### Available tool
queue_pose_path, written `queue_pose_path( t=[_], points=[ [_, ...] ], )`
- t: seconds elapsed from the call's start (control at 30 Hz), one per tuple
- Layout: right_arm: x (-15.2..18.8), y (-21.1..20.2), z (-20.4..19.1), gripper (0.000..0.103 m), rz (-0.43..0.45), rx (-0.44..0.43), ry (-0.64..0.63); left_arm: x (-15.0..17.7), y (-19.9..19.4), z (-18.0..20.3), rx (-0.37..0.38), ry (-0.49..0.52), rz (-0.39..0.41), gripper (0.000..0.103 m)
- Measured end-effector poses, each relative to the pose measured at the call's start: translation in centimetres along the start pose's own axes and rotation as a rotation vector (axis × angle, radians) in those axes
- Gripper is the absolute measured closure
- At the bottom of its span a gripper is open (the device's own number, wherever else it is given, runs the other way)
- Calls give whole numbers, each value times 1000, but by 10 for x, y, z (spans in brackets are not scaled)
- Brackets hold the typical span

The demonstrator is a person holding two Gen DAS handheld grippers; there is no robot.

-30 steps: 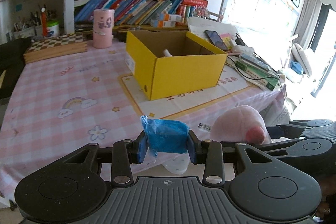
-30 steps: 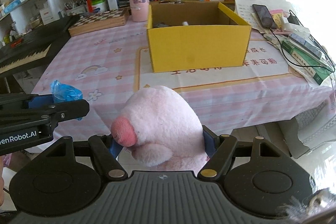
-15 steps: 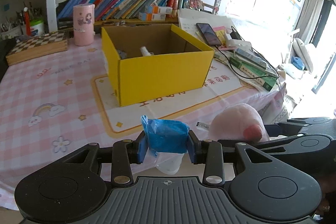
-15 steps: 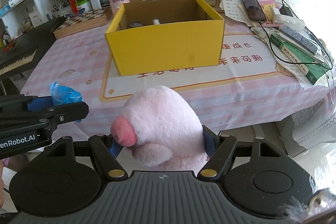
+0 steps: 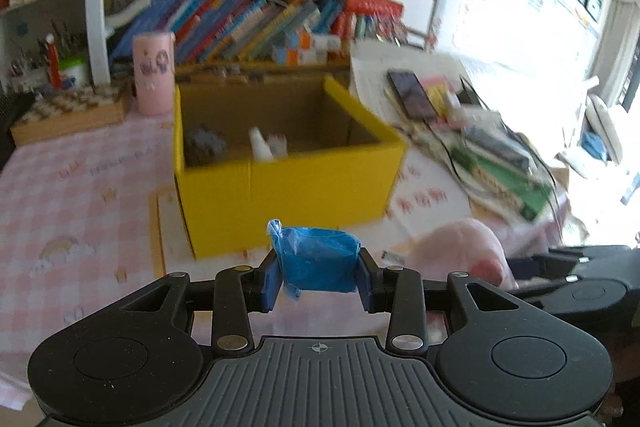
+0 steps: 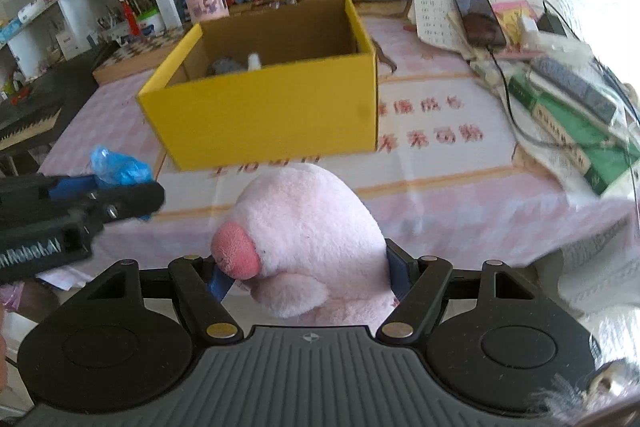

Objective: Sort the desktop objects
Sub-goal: 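Carry the blue pouch and plush pig toward the yellow box with both tools, then lower both tools into the yellow box and open them, releasing pouch and pig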

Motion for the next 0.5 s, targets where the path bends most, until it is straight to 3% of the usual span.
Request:
queue_pose_path(
  t=[0.33, 0.5],
  points=[
    [-98, 3, 14, 32, 214, -86, -75, -67, 18, -11, -161, -33, 146, 67],
    [-146, 24, 12, 32, 261, -104, -105, -87, 46, -23, -224, -34, 166, 67]
  ],
)
Point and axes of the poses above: each gripper's, at about its wrist camera, not at the fingertips, and y roughly the way its jaws point, z to its right, x to its underside, the point moved 4 cm from there along y, roughly the way its jaws point, and after that the axes turned 2 degrees about y, right-handed, at the moved point
